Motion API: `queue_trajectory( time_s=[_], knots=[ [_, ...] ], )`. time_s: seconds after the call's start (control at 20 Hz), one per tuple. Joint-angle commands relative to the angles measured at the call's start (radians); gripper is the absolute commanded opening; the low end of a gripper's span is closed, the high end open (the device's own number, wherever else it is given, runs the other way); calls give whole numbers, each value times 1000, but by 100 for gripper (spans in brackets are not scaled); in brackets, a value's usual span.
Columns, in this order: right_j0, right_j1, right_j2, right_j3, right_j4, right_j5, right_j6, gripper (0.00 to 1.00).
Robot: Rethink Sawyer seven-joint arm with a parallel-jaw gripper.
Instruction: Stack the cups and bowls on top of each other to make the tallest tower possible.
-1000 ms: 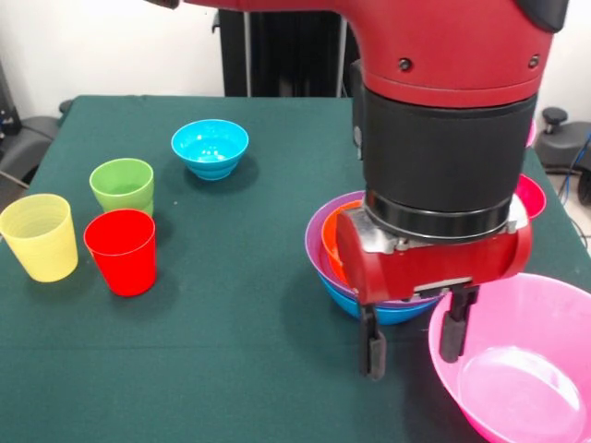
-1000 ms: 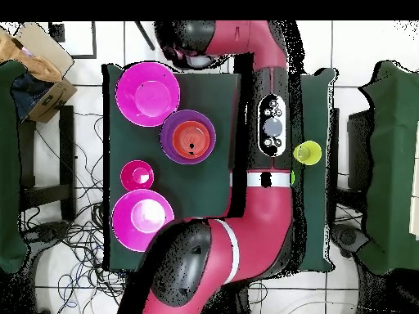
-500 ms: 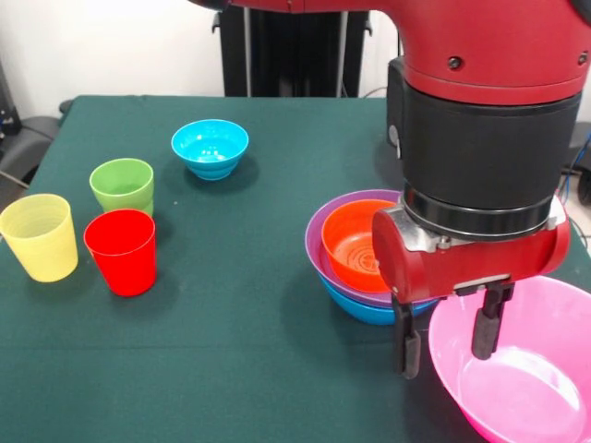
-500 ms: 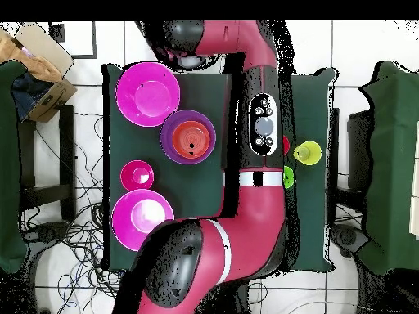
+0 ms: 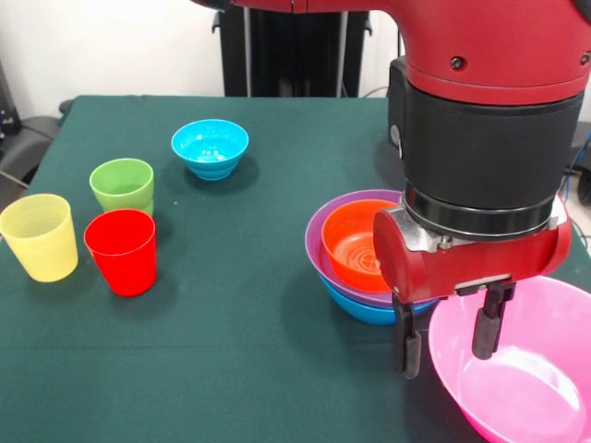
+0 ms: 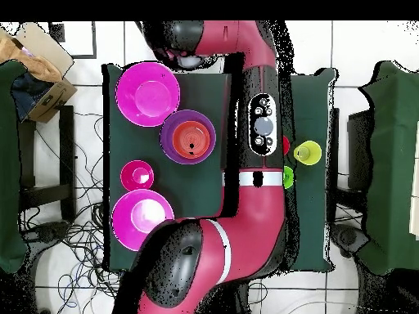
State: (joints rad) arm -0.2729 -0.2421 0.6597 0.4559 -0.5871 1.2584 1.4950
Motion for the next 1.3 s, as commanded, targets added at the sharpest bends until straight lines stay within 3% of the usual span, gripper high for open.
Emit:
queue_trajectory(
  time_s=[0.05,0.45,0.65,1.05,1.3],
  knots=[
    [-13,-2,-7,79,-18,-11,-219,100],
    [-26,16,-12,103,-15,-63,-210,100],
    [-11,68,-3,48,-40,-50,-183,100],
    [22,180,54,-109,-95,160,-179,100],
    [33,209,62,-140,-117,192,-174,100]
  ],
)
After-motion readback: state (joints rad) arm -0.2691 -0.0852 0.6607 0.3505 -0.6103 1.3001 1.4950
